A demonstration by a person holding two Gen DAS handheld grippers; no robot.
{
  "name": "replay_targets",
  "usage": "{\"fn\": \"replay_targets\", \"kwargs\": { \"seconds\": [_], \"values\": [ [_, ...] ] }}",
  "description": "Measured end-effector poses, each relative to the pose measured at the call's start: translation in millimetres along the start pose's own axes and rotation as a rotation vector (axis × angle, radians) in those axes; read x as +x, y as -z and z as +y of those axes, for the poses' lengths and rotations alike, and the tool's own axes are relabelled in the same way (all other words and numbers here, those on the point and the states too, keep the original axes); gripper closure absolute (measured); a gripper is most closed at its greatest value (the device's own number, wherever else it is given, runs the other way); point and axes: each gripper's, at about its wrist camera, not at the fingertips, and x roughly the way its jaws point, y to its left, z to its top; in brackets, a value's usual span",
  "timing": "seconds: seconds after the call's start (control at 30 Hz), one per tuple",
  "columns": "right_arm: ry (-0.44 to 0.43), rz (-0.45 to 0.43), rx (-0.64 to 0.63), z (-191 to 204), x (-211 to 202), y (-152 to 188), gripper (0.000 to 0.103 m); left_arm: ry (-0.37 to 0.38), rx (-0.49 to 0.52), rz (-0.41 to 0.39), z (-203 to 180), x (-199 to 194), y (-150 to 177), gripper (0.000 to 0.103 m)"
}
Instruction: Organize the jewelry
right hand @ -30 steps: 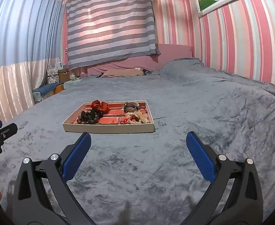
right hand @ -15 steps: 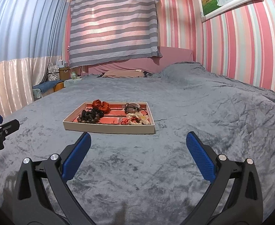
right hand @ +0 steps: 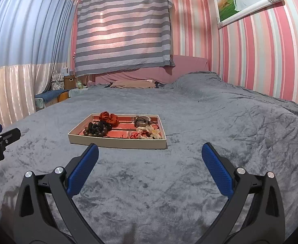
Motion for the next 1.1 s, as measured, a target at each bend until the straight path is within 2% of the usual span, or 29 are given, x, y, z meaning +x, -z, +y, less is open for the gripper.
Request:
{"fn": "replay_targets", "kwargs": {
  "seconds": [1.1],
  "values": [
    [0.001,-0.006,0.0,-1.0,-0.2,-0.6,0.004,0.003,0.009,-0.011,-1.9,-3.7,0.0,0.008]
  ]
}}
